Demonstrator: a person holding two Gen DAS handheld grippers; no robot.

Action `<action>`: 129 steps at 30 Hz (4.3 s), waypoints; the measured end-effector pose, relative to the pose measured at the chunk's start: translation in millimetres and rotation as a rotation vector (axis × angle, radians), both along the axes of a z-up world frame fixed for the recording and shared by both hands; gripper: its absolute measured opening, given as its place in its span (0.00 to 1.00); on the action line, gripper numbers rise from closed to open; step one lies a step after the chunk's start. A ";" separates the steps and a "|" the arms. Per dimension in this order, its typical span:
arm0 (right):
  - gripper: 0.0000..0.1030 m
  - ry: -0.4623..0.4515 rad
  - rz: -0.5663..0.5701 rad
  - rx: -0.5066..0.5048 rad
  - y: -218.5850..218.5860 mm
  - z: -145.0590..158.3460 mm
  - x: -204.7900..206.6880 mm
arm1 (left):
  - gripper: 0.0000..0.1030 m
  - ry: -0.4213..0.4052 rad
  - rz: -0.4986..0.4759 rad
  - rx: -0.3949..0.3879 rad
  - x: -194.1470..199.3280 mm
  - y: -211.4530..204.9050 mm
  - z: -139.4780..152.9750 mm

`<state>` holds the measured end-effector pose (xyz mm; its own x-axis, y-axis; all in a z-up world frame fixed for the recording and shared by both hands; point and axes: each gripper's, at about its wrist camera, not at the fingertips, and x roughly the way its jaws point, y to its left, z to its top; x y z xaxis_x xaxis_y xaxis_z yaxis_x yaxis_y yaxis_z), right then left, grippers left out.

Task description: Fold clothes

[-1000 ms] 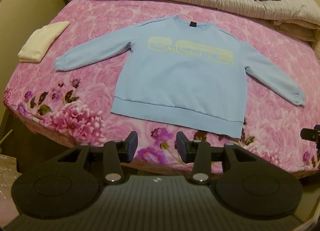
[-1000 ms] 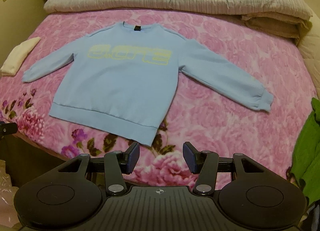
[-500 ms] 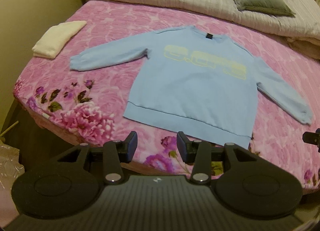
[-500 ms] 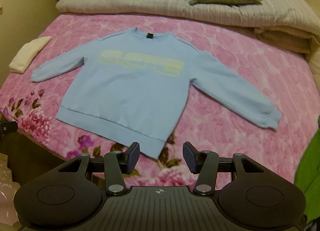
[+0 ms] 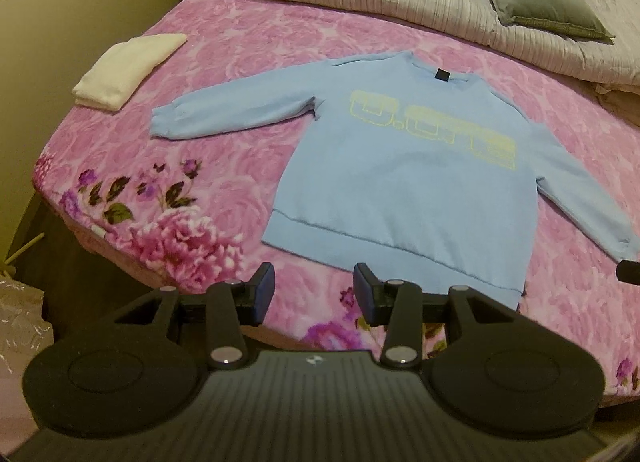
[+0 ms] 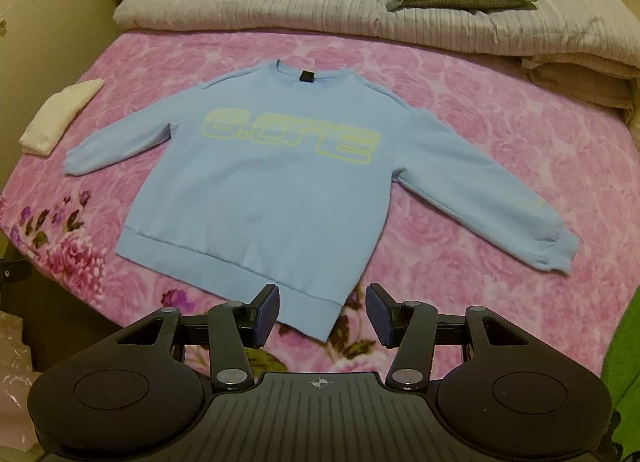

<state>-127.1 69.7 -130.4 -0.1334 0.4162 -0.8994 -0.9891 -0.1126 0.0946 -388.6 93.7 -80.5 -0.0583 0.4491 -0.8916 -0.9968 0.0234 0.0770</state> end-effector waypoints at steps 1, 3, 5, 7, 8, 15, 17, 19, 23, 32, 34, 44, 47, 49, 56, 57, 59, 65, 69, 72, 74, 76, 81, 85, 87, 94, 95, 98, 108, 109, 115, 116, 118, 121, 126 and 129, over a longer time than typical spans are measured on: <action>0.50 -0.001 -0.003 -0.002 5.4 -0.8 -2.2 | 0.38 -0.003 -0.002 -0.004 -1.3 6.9 -1.7; 0.50 -0.003 -0.011 -0.005 16.5 -2.7 -6.6 | 0.38 -0.009 -0.009 -0.015 -4.9 22.8 -5.4; 0.50 0.000 -0.028 -0.011 29.8 -4.4 -11.8 | 0.38 -0.018 -0.020 -0.025 -10.3 40.8 -9.1; 0.50 0.007 -0.050 -0.016 44.2 -5.8 -17.7 | 0.38 -0.043 -0.036 -0.030 -17.3 61.8 -12.0; 0.50 0.014 -0.063 -0.016 51.9 -6.3 -20.6 | 0.38 -0.072 -0.049 -0.028 -22.1 71.9 -13.0; 0.50 0.165 -0.197 0.001 112.1 -12.8 -35.0 | 0.38 -0.290 -0.015 -0.035 -87.1 142.6 -34.9; 0.50 0.209 -0.247 -0.012 131.9 -20.1 -38.0 | 0.39 -0.342 0.019 -0.043 -109.4 163.2 -43.5; 0.50 0.232 -0.291 -0.029 149.4 -29.9 -42.4 | 0.39 -0.397 0.077 -0.053 -136.3 182.8 -57.0; 0.50 0.227 -0.365 -0.069 178.5 -56.8 -55.5 | 0.40 -0.525 0.250 -0.080 -198.6 218.7 -100.4; 0.50 0.158 -0.413 -0.173 230.2 -130.3 -96.1 | 0.41 -0.648 0.640 -0.086 -320.9 278.1 -226.2; 0.50 0.139 -0.398 -0.195 233.8 -144.7 -105.6 | 0.41 -0.659 0.716 -0.051 -339.8 284.7 -245.2; 0.50 0.076 -0.419 -0.258 232.9 -190.4 -103.8 | 0.41 -0.802 0.984 0.111 -382.2 276.6 -293.7; 0.50 0.067 -0.426 -0.257 230.9 -195.8 -95.7 | 0.40 -0.827 1.012 0.167 -381.6 270.2 -297.1; 0.50 0.057 -0.425 -0.254 231.0 -199.7 -91.1 | 0.36 -0.844 1.020 0.204 -380.1 267.5 -297.7; 0.50 0.053 -0.410 -0.229 225.9 -206.2 -64.9 | 0.04 -0.688 0.913 0.269 -358.6 272.2 -276.9; 0.50 0.051 -0.412 -0.224 223.9 -205.5 -57.9 | 0.03 -0.622 0.840 0.292 -347.1 276.0 -262.5; 0.50 0.048 -0.425 -0.216 220.2 -203.0 -40.9 | 0.02 -0.544 0.664 0.356 -314.2 286.1 -229.3; 0.50 0.066 -0.519 -0.203 200.1 -197.1 20.3 | 0.01 -0.700 0.140 0.448 -165.5 282.9 -146.0; 0.50 0.064 -0.588 -0.176 192.0 -189.0 63.2 | 0.12 -0.828 -0.221 0.233 -46.1 255.0 -160.3; 0.50 0.101 -0.627 -0.148 187.6 -186.2 81.0 | 0.20 -0.808 -0.340 0.027 12.1 229.5 -200.1; 0.50 0.139 -0.642 -0.126 185.2 -186.0 88.5 | 0.20 -0.741 -0.362 -0.065 27.0 216.3 -221.7; 0.50 0.176 -0.657 -0.105 182.8 -185.7 95.9 | 0.20 -0.679 -0.358 -0.113 24.5 207.0 -235.6; 0.50 0.269 -0.694 -0.052 176.9 -185.1 114.6 | 0.20 -0.500 -0.297 -0.121 -7.2 206.6 -243.3; 0.50 0.585 -0.746 -0.029 188.6 -203.8 107.1 | 0.20 -0.402 -0.266 -0.101 -29.5 230.1 -250.1; 0.50 0.716 -0.780 -0.040 198.0 -219.4 99.8 | 0.20 -0.392 -0.242 -0.097 -36.3 241.6 -252.8; 0.50 0.793 -0.857 -0.127 228.5 -266.7 76.8 | 0.20 -0.424 -0.191 -0.092 -55.1 268.0 -265.1; 0.49 0.795 -0.867 -0.124 230.5 -270.6 73.8 | 0.20 -0.420 -0.191 -0.093 -56.0 271.1 -267.7; 0.33 0.769 -0.885 -0.091 238.2 -277.5 65.9 | 0.20 -0.392 -0.211 -0.094 -56.7 278.4 -275.4; 0.05 0.397 -0.451 0.424 265.4 -186.2 32.8 | 0.20 -0.327 -0.221 -0.100 -62.4 281.1 -291.9; 0.05 0.363 -0.479 0.385 266.9 -194.7 37.2 | 0.20 -0.323 -0.222 -0.099 -62.0 280.6 -292.3; 0.06 0.289 -0.695 0.146 266.0 -251.2 57.8 | 0.20 -0.311 -0.233 -0.098 -62.6 279.6 -294.0; 0.06 0.291 -0.690 0.159 264.1 -248.8 55.7 | 0.20 -0.311 -0.235 -0.097 -62.7 279.4 -294.6; 0.06 0.271 -0.665 0.161 263.5 -245.8 50.5 | 0.20 -0.299 -0.238 -0.098 -60.1 279.4 -293.8; 0.13 0.215 -0.666 0.128 260.0 -244.0 50.5 | 0.20 -0.277 -0.239 -0.093 -55.5 279.1 -289.1; 0.15 0.110 -0.630 0.173 250.6 -232.7 54.3 | 0.20 -0.188 -0.290 -0.083 -41.4 274.5 -290.3; 0.15 0.114 -0.625 0.069 248.6 -242.7 66.2 | 0.19 -0.170 -0.322 -0.093 -32.5 272.1 -287.1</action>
<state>-60.9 318.3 -373.1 0.0601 0.5029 -0.8623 -0.8543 0.4727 0.2162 -421.1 365.8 -367.5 0.2255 0.3368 -0.9142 -0.9354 0.3371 -0.1066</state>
